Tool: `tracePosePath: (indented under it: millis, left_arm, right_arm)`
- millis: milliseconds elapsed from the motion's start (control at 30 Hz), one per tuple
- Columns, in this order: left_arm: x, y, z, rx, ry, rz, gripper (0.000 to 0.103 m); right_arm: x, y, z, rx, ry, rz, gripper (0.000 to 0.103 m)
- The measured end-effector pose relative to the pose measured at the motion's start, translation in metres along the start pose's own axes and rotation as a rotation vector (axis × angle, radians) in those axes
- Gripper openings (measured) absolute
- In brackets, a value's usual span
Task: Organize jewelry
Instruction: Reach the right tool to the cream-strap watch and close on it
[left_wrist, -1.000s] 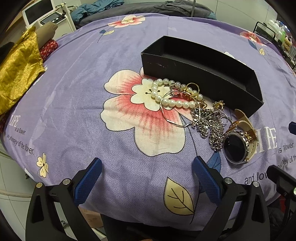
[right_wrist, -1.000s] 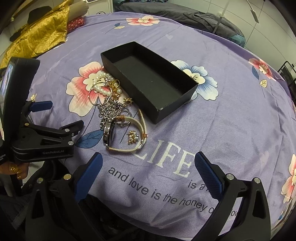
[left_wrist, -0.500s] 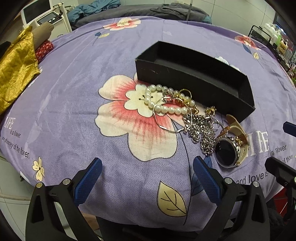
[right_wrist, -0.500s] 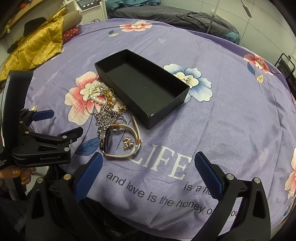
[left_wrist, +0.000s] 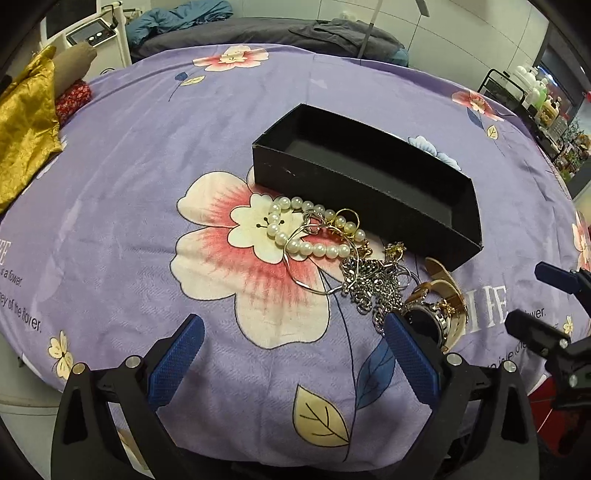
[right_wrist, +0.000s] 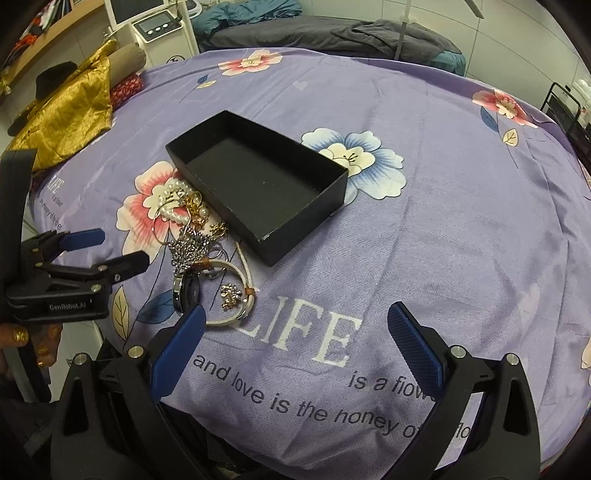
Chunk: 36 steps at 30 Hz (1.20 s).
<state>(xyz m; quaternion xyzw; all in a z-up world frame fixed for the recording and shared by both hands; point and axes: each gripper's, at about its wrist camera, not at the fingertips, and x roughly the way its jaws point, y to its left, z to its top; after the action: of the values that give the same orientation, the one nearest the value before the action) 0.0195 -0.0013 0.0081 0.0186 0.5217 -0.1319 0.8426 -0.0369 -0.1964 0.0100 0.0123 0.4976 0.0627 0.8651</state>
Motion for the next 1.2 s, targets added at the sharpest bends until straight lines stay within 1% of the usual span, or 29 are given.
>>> tracePosePath:
  millis: [67, 100, 133, 200, 300, 333, 367, 400, 433, 467, 533, 567, 600, 633, 667, 700, 733, 800, 867, 967, 1100, 1133, 1167, 1200]
  left_arm:
    - [0.005, 0.001, 0.002, -0.002, 0.004, -0.008, 0.087]
    - [0.007, 0.002, 0.003, -0.01, 0.009, -0.02, 0.078]
    - [0.009, 0.004, 0.004, -0.02, 0.016, -0.027, 0.072]
    - [0.014, 0.006, 0.007, -0.023, 0.018, -0.02, 0.07]
    - [0.021, 0.004, 0.012, -0.008, 0.023, -0.01, 0.069]
    - [0.022, 0.004, 0.013, -0.008, 0.022, -0.01, 0.069]
    - [0.024, 0.004, 0.016, -0.009, 0.02, -0.011, 0.067]
    - [0.025, 0.004, 0.017, -0.011, 0.02, -0.012, 0.064]
    - [0.027, 0.004, 0.019, -0.012, 0.018, -0.008, 0.058]
    - [0.029, 0.003, 0.021, -0.009, 0.016, 0.0, 0.055]
    - [0.031, 0.001, 0.025, 0.004, 0.017, 0.017, 0.047]
    - [0.032, -0.001, 0.026, 0.015, 0.017, 0.019, 0.043]
    - [0.031, -0.002, 0.027, 0.016, 0.02, 0.005, 0.034]
    - [0.03, -0.003, 0.027, 0.01, 0.024, -0.021, 0.023]
    - [0.03, -0.004, 0.027, 0.002, 0.027, -0.04, 0.016]
    - [0.03, -0.006, 0.025, -0.003, 0.031, -0.063, 0.013]
    - [0.03, -0.009, 0.024, -0.001, 0.034, -0.075, 0.012]
    - [0.03, -0.014, 0.021, 0.006, 0.024, -0.065, 0.011]
    - [0.03, -0.015, 0.019, -0.008, 0.018, -0.073, 0.009]
    - [0.028, -0.008, 0.015, -0.054, 0.021, -0.102, 0.005]
    - [0.02, -0.005, 0.009, -0.062, 0.018, -0.104, 0.004]
    - [0.018, -0.005, 0.007, -0.062, 0.016, -0.102, 0.004]
    - [0.016, -0.004, 0.006, -0.061, 0.014, -0.103, 0.004]
    - [0.014, -0.003, 0.004, -0.062, 0.012, -0.102, 0.004]
  right_arm:
    - [0.005, 0.004, 0.0, -0.01, 0.016, 0.022, 0.086]
    - [0.007, 0.006, 0.0, -0.012, 0.023, 0.031, 0.083]
    - [0.01, 0.008, 0.0, -0.012, 0.031, 0.043, 0.08]
    - [0.014, 0.011, 0.0, -0.005, 0.045, 0.065, 0.078]
    - [0.021, 0.014, 0.003, 0.009, 0.059, 0.086, 0.077]
    - [0.023, 0.014, 0.005, 0.011, 0.062, 0.087, 0.075]
    - [0.025, 0.015, 0.006, 0.012, 0.065, 0.087, 0.069]
    - [0.027, 0.016, 0.008, 0.014, 0.069, 0.088, 0.066]
    - [0.03, 0.016, 0.009, 0.017, 0.075, 0.089, 0.062]
    - [0.033, 0.017, 0.011, 0.021, 0.081, 0.088, 0.059]
    - [0.04, 0.017, 0.012, 0.03, 0.095, 0.083, 0.056]
    - [0.042, 0.018, 0.012, 0.034, 0.103, 0.082, 0.051]
    - [0.045, 0.018, 0.012, 0.037, 0.112, 0.083, 0.049]
    - [0.049, 0.019, 0.011, 0.041, 0.119, 0.093, 0.045]
    - [0.051, 0.019, 0.011, 0.046, 0.12, 0.108, 0.044]
    - [0.053, 0.02, 0.01, 0.048, 0.119, 0.117, 0.043]
    - [0.054, 0.022, 0.01, 0.046, 0.119, 0.124, 0.041]
    - [0.055, 0.026, 0.009, 0.039, 0.121, 0.142, 0.034]
    - [0.054, 0.029, 0.008, 0.04, 0.118, 0.153, 0.025]
    - [0.052, 0.029, 0.006, 0.052, 0.11, 0.167, 0.023]
    - [0.048, 0.021, 0.003, 0.099, 0.11, 0.205, 0.022]
    - [0.046, 0.019, 0.002, 0.111, 0.107, 0.214, 0.02]
    - [0.044, 0.016, 0.001, 0.117, 0.102, 0.213, 0.013]
    - [0.042, 0.014, 0.001, 0.121, 0.098, 0.219, 0.013]
